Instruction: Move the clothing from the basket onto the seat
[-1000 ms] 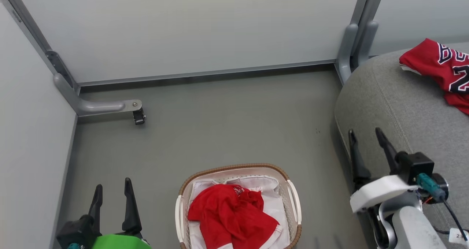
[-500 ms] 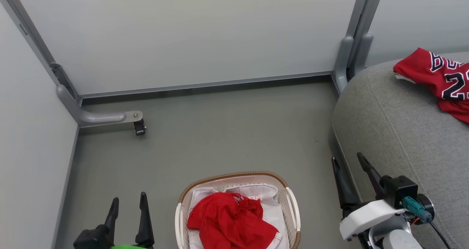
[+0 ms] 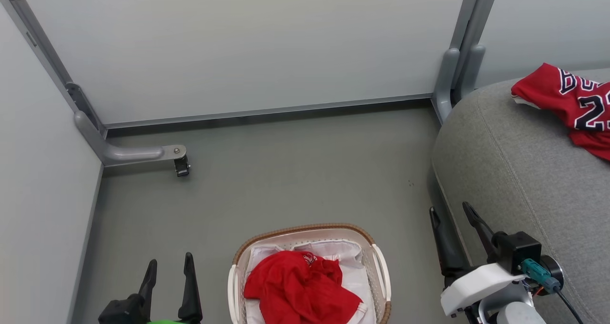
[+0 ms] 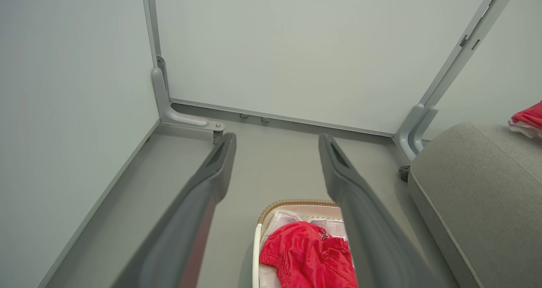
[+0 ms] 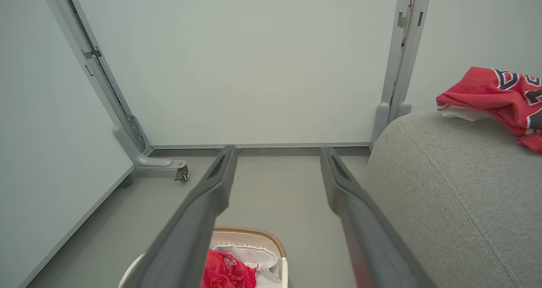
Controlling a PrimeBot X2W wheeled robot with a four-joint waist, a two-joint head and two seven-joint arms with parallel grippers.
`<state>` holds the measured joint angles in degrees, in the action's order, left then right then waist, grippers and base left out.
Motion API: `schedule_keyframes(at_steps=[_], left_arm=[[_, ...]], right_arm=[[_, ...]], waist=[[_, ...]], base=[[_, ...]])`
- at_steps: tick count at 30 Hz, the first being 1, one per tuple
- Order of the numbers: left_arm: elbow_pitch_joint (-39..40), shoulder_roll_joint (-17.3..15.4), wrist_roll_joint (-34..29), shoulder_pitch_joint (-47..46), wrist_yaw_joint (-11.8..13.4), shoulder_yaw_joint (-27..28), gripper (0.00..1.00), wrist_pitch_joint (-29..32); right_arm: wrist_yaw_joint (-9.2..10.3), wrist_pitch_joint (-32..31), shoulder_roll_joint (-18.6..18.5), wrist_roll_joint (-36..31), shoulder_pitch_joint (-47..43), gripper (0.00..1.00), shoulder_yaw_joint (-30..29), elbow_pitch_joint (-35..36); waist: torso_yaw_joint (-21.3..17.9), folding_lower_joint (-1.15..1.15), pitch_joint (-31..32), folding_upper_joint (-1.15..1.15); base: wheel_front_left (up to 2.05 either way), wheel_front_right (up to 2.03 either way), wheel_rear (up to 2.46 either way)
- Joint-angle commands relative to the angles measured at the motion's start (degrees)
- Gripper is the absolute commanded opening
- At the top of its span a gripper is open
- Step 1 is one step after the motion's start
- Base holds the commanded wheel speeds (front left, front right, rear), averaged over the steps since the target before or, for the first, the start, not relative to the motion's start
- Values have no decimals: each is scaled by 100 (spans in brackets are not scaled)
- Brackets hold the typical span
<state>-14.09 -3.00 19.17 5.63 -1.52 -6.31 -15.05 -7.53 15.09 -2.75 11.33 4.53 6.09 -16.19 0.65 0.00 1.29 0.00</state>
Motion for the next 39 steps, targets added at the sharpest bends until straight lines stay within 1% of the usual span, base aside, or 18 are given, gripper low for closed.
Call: schedule_keyframes(at_steps=[1, 12, 18, 23, 29, 31, 32, 33, 38, 39], left_arm=[[-8, -3, -32, 82, -27, 4, 100, -20], [34, 7, -67, 68, -22, -18, 100, -19], [23, 8, -146, -304, -70, -61, 100, -19], [-178, -54, -424, -904, -150, -258, 100, -6], [-653, -102, -726, -2145, -261, -578, 100, 219], [-916, -127, -829, -2606, -337, -760, 100, 367], [-1249, -149, -919, -2991, -403, -930, 100, 455], [-1430, -148, -981, -3171, -435, -1024, 100, 490], [-2276, -115, -1149, -3810, -526, -1464, 100, 640], [-2489, -114, -1200, -3909, -546, -1625, 100, 710]], right_arm=[[7, 11, -26, -17, -51, 100, -21, -10], [7, 11, -26, -87, 35, 100, -127, 9], [8, 11, -27, -201, 227, 100, -335, 194], [7, 11, -25, -346, 558, 100, -584, 425], [7, 11, -22, -468, 1164, 100, -790, 781], [7, 11, -24, -519, 1423, 100, -813, 880], [7, 11, -22, -558, 1634, 100, -791, 936], [7, 11, -23, -544, 1733, 100, -782, 970], [7, 11, -22, -409, 2063, 100, -777, 1155], [7, 11, -22, -349, 2127, 100, -782, 1176]], waist=[[5, 0, -5, 0], [-8, 0, -126, 0], [-22, 0, -508, 0], [-67, 0, -1125, 0], [-230, 0, -2200, 0], [-303, 0, -2620, 0], [-401, 0, -2964, 0], [-464, 0, -3141, 0], [-689, 0, -3797, 0], [-729, 0, -3920, 0]], base=[[0, 0, 0], [0, 0, 0], [0, 0, 0], [0, 0, 0], [0, 0, 0], [0, 0, 0], [0, 0, 0], [0, 0, 0], [0, 0, 0], [0, 0, 0]])
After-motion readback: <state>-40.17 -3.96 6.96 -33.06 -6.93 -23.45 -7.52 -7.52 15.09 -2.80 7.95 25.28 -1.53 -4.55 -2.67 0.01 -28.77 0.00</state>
